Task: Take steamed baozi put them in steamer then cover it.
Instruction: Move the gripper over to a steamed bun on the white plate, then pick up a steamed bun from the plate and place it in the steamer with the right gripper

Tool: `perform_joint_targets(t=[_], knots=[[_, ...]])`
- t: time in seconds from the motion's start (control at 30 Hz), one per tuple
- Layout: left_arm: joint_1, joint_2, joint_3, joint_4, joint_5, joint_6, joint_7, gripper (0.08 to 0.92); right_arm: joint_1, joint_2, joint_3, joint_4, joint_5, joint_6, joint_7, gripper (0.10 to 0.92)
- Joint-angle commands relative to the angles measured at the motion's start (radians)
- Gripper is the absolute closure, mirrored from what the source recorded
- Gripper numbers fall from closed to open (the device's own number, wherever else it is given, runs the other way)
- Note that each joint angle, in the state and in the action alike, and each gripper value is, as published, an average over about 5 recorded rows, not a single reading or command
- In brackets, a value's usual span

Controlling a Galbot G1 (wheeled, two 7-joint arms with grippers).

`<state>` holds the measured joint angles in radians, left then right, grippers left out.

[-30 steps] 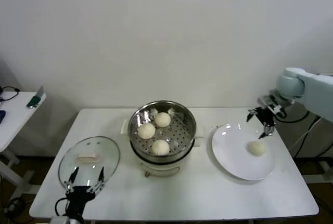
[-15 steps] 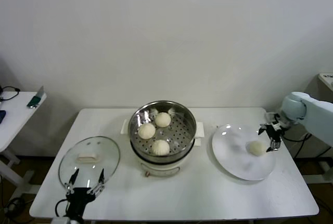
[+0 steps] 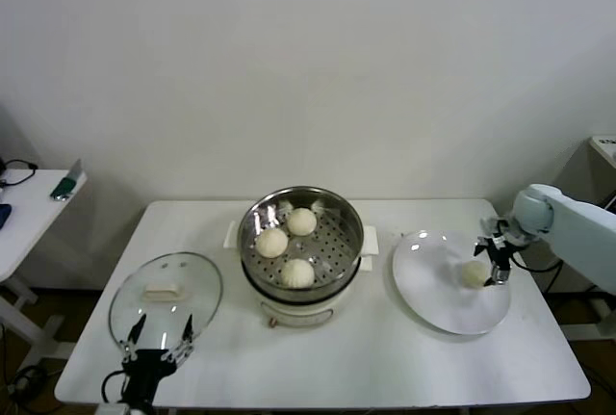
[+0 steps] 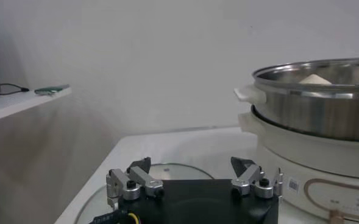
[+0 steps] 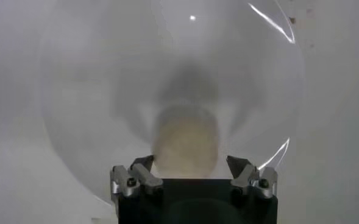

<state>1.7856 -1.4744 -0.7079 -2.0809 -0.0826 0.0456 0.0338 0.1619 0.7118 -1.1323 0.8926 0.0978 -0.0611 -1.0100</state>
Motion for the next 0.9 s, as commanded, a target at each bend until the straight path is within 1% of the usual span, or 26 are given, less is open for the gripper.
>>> perform_joint_targets(t=[0.03, 0.2, 0.37, 0.53, 0.6, 0.73, 0.9], knots=[[0.001, 0.000, -0.001, 0.001, -0.001, -0.002, -0.001, 0.177, -0.037, 0.026, 0.040, -0.037, -0.004, -0.007, 0.000, 0.272], [0.003, -0.001, -0.001, -0.002, -0.002, -0.002, -0.001, 0.177, -0.027, 0.024, 0.030, -0.036, -0.007, -0.006, -0.015, 0.295], [-0.001, -0.002, -0.001, -0.006, -0.004, -0.001, -0.002, 0.177, 0.003, 0.021, 0.017, -0.034, 0.003, -0.002, -0.030, 0.334], [0.000, -0.001, -0.001, -0.008, -0.006, -0.001, -0.002, 0.177, 0.107, 0.010, -0.058, 0.005, 0.047, 0.007, -0.046, 0.368], [0.000, 0.000, -0.001, -0.008, -0.006, 0.000, -0.002, 0.177, 0.203, 0.002, -0.146, 0.047, 0.098, 0.010, -0.054, 0.371], [-0.004, 0.003, 0.000, -0.011, -0.008, 0.003, -0.001, 0.177, 0.478, 0.011, -0.378, 0.165, 0.269, 0.011, -0.077, 0.372], [-0.009, 0.008, 0.002, -0.017, -0.010, 0.010, 0.000, 0.177, 0.781, 0.089, -0.597, 0.279, 0.467, -0.002, -0.106, 0.372]])
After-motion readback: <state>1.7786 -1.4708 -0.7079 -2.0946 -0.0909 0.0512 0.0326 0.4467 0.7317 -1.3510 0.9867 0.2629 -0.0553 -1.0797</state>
